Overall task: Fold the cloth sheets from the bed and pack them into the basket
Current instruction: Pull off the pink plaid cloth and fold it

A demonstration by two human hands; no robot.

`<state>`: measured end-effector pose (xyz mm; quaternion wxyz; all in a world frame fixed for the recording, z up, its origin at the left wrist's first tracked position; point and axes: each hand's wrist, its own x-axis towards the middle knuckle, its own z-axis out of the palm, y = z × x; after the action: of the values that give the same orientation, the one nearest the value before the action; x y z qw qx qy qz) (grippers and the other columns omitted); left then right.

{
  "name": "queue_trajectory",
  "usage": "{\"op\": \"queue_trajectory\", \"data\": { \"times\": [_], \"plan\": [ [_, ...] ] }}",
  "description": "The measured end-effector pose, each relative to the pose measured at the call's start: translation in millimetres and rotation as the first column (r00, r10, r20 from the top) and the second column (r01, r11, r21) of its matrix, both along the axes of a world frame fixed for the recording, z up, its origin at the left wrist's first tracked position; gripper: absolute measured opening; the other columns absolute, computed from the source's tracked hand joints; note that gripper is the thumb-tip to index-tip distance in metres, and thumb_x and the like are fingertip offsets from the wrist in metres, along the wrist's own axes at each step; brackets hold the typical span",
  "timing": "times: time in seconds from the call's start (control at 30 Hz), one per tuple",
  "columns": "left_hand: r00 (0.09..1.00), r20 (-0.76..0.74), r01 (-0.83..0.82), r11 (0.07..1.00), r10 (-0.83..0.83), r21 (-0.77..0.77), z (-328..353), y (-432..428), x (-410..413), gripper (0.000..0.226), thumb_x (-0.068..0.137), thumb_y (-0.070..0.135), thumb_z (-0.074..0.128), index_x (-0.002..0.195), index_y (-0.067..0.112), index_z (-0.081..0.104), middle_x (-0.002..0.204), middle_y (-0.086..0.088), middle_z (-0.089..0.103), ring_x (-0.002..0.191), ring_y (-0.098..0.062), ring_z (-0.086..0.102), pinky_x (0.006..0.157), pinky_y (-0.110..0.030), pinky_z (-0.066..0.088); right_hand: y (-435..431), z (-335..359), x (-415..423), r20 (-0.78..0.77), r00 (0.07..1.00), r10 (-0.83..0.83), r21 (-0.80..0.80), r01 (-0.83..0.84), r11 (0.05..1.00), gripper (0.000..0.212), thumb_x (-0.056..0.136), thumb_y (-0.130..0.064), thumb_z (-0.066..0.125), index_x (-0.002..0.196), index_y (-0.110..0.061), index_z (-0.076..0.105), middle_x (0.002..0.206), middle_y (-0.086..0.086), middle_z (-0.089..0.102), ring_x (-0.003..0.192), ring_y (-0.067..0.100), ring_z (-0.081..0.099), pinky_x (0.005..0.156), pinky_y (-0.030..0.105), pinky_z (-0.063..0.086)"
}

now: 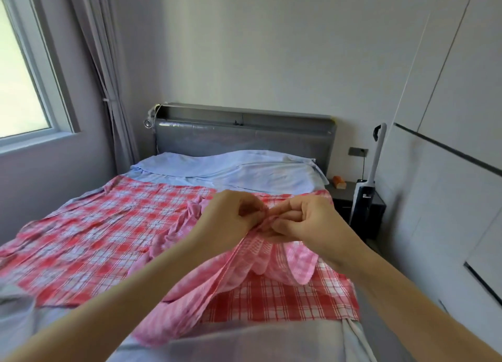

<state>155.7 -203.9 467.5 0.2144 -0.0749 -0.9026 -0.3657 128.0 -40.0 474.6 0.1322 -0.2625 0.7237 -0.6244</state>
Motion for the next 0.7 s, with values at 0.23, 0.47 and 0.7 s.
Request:
{"op": "queue_trajectory", "data": {
  "times": [0.23,0.47,0.7],
  "plan": [
    [0.996,0.090,-0.020,0.994,0.010,0.111,-17.4,7.8,-4.1,0.014,0.087,0.007,0.063,0.090,0.015,0.074,0.068,0.016,0.067,0.063,0.006,0.063,0.064,-0.014,0.051,-6.1,-21.5,-14.6,-0.336,0.923,-0.184,0.131,0.240,0.962,0.009,0.079,-0.016,0.075,0.072,-0.014,0.069,0.060,0.002,0.069,0.049,0.008,0.063,0.050,0.017,0.048],
    [0.992,0.121,0.014,0.994,-0.027,0.112,-15.5,3.3,-6.3,0.023,0.084,-0.002,0.062,0.093,0.017,0.071,0.076,0.014,0.069,0.072,0.001,0.067,0.072,-0.015,0.054,-9.4,-31.9,-28.8,-0.460,0.853,-0.248,0.116,0.334,0.935,0.012,0.075,-0.032,0.077,0.070,-0.025,0.068,0.060,-0.006,0.066,0.057,0.007,0.060,0.058,0.028,0.051],
    [0.975,0.165,0.114,0.971,-0.149,0.208,-14.8,1.2,1.6,0.038,0.079,-0.013,0.060,0.104,0.013,0.046,0.070,0.000,0.069,0.056,-0.004,0.059,0.055,-0.014,0.044,-7.5,-29.5,-51.4,-0.272,0.930,0.247,0.249,-0.180,0.952,0.039,0.083,-0.053,0.061,0.101,-0.019,0.070,0.102,0.001,0.069,0.100,0.011,0.063,0.092,0.032,0.048]
  ]
}}
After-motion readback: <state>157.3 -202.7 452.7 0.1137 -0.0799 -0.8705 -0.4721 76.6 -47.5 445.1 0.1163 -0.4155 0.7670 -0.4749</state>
